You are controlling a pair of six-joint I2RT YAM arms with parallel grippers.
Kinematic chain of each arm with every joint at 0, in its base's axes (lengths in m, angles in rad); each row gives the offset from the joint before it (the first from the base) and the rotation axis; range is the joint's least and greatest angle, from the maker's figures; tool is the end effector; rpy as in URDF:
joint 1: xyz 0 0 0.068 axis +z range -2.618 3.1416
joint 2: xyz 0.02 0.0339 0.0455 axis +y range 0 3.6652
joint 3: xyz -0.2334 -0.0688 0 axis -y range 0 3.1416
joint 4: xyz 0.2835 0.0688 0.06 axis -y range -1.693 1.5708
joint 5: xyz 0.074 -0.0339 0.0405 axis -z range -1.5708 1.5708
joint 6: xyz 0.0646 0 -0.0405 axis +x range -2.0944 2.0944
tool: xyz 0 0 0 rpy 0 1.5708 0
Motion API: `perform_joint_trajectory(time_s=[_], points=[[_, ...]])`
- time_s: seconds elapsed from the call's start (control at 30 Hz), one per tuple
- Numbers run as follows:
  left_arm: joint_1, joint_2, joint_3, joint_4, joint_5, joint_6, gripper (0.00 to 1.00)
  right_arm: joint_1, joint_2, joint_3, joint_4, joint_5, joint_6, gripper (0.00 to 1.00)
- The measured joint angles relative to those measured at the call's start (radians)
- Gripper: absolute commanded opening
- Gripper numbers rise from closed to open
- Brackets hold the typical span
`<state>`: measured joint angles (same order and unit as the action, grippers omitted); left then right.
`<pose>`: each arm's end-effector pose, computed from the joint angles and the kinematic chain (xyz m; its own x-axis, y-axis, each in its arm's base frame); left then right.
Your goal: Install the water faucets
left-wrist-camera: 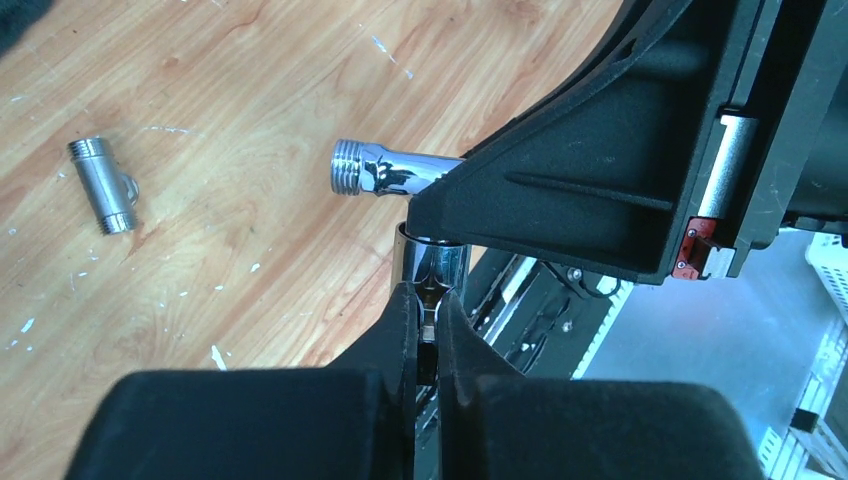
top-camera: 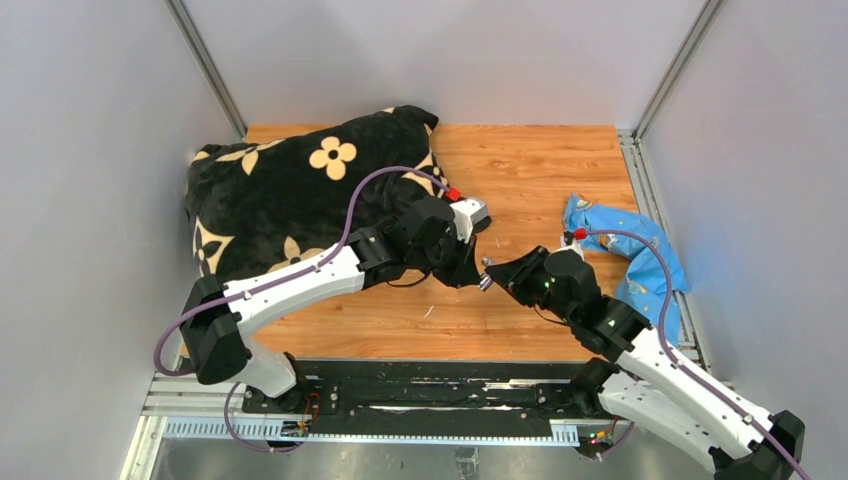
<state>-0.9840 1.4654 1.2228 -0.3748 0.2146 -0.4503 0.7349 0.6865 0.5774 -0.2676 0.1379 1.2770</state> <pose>0.2083 -0.3381 0.2564 -0.6846 0.2615 -0.6804 0.6796 0.5667 -0.4659 0.1960 0.1652 0.2395 -0.6240 0.7140 -0.3177 0.0963 0.4737 0.8754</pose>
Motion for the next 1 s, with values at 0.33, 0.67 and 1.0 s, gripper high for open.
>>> perform_joint_trajectory(time_s=[0.33,0.67,1.0], points=[[0.0,-0.01,-0.018,0.023,0.016,0.009,0.0,0.0,-0.027,-0.022,0.027,-0.007,-0.031,0.42],[0.0,-0.015,-0.03,0.026,0.027,0.009,0.0,0.0,-0.005,-0.027,0.096,-0.016,-0.06,0.49],[0.0,-0.019,-0.03,0.025,0.03,0.01,0.0,0.0,0.01,-0.056,0.108,-0.014,-0.039,0.32]])
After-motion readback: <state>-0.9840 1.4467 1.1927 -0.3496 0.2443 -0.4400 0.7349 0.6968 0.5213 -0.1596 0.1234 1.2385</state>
